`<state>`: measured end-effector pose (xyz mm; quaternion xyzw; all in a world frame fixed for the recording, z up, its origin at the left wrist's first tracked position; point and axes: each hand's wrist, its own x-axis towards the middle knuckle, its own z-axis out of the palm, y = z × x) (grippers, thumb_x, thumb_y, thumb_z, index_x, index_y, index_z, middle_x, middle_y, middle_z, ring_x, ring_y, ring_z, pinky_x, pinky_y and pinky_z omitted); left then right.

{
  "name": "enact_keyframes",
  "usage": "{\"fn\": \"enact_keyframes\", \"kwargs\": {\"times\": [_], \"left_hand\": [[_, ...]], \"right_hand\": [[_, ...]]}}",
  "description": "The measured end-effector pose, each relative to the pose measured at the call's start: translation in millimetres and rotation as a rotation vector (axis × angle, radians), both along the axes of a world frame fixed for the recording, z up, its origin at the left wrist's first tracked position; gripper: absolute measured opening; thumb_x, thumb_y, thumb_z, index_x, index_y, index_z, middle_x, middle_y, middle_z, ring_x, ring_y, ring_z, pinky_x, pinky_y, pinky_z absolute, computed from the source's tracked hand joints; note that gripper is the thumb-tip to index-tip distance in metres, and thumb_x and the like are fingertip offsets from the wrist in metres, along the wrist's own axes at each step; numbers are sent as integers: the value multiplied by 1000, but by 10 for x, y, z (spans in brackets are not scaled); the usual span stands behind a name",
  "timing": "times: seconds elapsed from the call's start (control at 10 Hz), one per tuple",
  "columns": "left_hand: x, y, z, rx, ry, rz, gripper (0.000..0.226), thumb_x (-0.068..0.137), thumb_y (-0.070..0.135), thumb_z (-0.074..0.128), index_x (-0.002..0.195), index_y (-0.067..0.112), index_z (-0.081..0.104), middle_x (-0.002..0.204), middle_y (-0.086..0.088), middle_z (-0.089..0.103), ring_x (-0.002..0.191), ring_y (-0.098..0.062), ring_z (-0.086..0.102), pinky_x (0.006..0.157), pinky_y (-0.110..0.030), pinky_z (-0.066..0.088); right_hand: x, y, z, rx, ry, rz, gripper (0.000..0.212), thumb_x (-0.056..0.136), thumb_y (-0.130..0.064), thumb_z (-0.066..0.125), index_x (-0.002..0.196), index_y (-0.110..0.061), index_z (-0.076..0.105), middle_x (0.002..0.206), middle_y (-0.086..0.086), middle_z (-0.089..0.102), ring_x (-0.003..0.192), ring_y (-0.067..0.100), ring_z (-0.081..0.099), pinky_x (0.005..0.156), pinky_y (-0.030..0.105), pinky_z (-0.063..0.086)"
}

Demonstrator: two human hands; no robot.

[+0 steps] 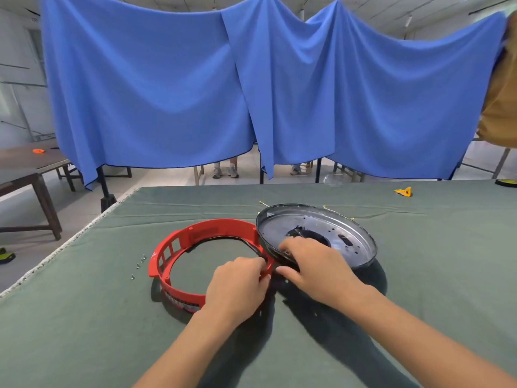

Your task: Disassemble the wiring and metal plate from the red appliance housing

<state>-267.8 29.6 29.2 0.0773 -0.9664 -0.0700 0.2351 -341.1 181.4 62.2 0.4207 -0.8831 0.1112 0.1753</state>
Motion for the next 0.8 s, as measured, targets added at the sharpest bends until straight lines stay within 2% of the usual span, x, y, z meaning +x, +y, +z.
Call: {"fn": "enact_keyframes", "kwargs": {"times": [0.1,0.2,0.3,0.4,0.5,0.6,0.7,0.8], "left_hand": [[21,-59,-31,-30,18,-8,23,91,43,43,94,24,55,98,3,65,93,-25,59,69,-33,41],[32,-77,-28,-29,25,-20,23,91,43,43,94,24,57,96,4,65,91,-24,59,67,-33,38],[3,-64,-20,-41,43,-32,21,92,40,43,87,24,54,93,3,65,87,-25,59,63,-32,33],[9,-34,13,-30,16,-15,23,92,42,41,88,24,54,94,3,65,88,-24,59,64,-32,34],[118,33,102,-34,74,-19,26,92,46,42,94,26,58,97,9,62,97,-14,55,68,-29,38],[358,108,200,-66,253,-105,14,87,32,58,85,21,66,85,8,63,86,-17,58,64,-27,46],[886,180,-11,-16,462,-195,16,82,23,55,69,19,63,72,8,58,67,-16,54,61,-25,44],[1622,27,-858,-92,514,-244,18,83,22,54,67,19,61,70,9,56,65,-16,53,62,-25,42]], "right_hand": [[-65,-46,-51,23,58,-37,20,95,-34,48,107,-19,51,108,-2,56,102,21,55,72,32,41],[-152,122,-80,-10,73,-105,16,93,-31,52,100,-17,51,104,1,59,97,24,57,69,34,41],[-238,371,-101,-6,102,-200,17,93,-31,52,97,-15,52,97,1,59,90,24,59,59,31,32],[-289,505,-130,38,92,-215,20,96,-37,45,103,-19,51,101,-4,57,91,19,58,60,30,35],[-285,500,-120,37,105,-226,26,98,-42,37,103,-21,52,101,-7,57,92,16,58,63,30,41],[-265,442,-91,1,111,-277,27,97,-45,38,102,-21,51,98,-7,58,88,16,58,61,30,41],[-289,424,-63,-79,85,-304,27,94,-45,42,106,-22,51,100,-8,61,89,17,60,63,31,44],[-328,399,-61,-99,70,-335,27,93,-45,42,107,-24,49,103,-9,60,92,16,59,61,30,39]]}}
